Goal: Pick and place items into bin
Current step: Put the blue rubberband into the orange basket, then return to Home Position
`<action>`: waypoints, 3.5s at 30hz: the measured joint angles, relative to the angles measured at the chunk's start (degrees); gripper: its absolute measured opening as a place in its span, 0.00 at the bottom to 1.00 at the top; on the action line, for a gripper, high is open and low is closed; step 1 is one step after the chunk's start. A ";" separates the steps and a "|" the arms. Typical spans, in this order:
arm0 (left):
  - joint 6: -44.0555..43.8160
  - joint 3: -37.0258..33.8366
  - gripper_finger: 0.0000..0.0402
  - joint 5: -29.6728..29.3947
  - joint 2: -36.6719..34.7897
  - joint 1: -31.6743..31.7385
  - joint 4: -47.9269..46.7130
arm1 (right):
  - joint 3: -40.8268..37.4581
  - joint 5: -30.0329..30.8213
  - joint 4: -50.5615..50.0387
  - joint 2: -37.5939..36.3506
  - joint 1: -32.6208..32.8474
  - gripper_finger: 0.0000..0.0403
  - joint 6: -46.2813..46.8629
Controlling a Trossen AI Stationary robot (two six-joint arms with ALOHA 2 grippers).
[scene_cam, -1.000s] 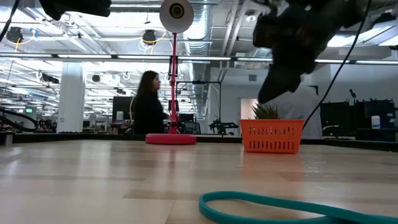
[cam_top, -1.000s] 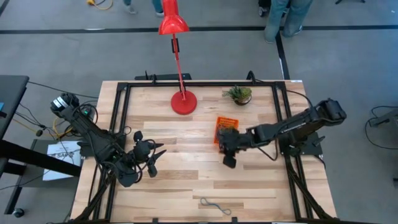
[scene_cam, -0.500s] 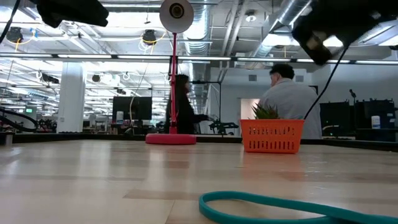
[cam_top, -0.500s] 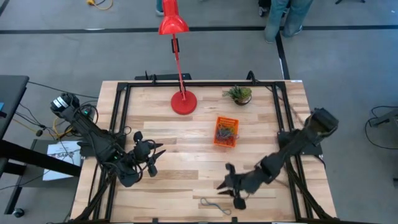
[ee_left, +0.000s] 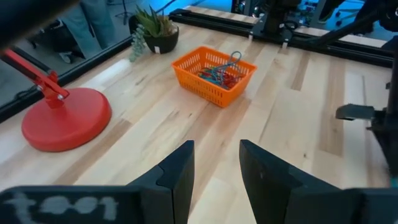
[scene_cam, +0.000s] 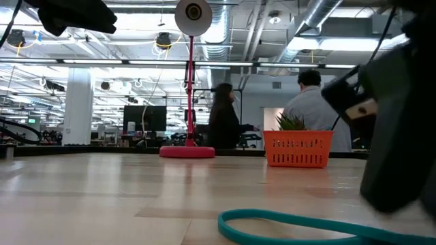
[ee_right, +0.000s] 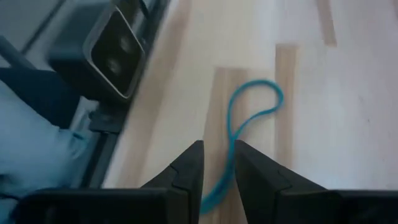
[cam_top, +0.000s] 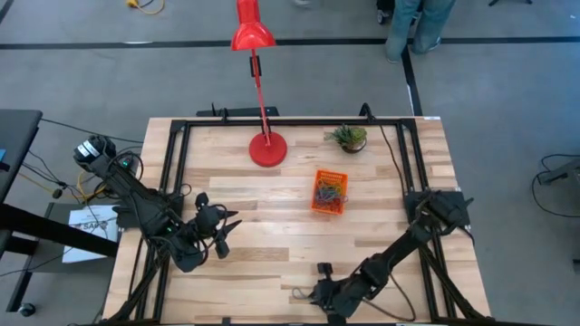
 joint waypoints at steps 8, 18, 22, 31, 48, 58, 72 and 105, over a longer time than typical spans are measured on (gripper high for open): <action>-0.05 0.00 0.30 0.90 0.00 0.00 1.27 | 4.64 2.38 -6.99 2.82 -0.05 0.20 1.32; 2.04 0.00 0.30 0.93 0.00 0.00 2.04 | 4.73 3.51 -10.53 2.80 -0.11 0.14 1.37; 2.08 0.00 0.30 0.93 0.00 0.00 2.06 | 4.47 3.65 -9.35 2.54 -0.13 0.02 0.94; 2.12 0.02 0.30 0.93 0.00 0.00 2.08 | 5.28 11.20 -26.24 -6.28 -0.26 0.02 3.55; 3.67 0.02 0.30 -1.68 0.00 0.04 2.08 | 5.28 42.77 -72.34 -30.12 -11.97 0.01 24.90; 3.86 0.02 0.30 -1.60 0.00 0.04 2.11 | 0.35 17.05 -64.95 -26.05 -31.60 0.00 15.31; 5.48 0.02 0.30 -0.66 0.00 0.07 1.90 | -1.24 -2.88 -54.80 -18.15 -44.42 0.00 6.92; 8.55 0.04 0.30 5.64 0.00 0.07 1.77 | 0.12 -10.80 -59.46 -37.08 -41.53 0.15 3.24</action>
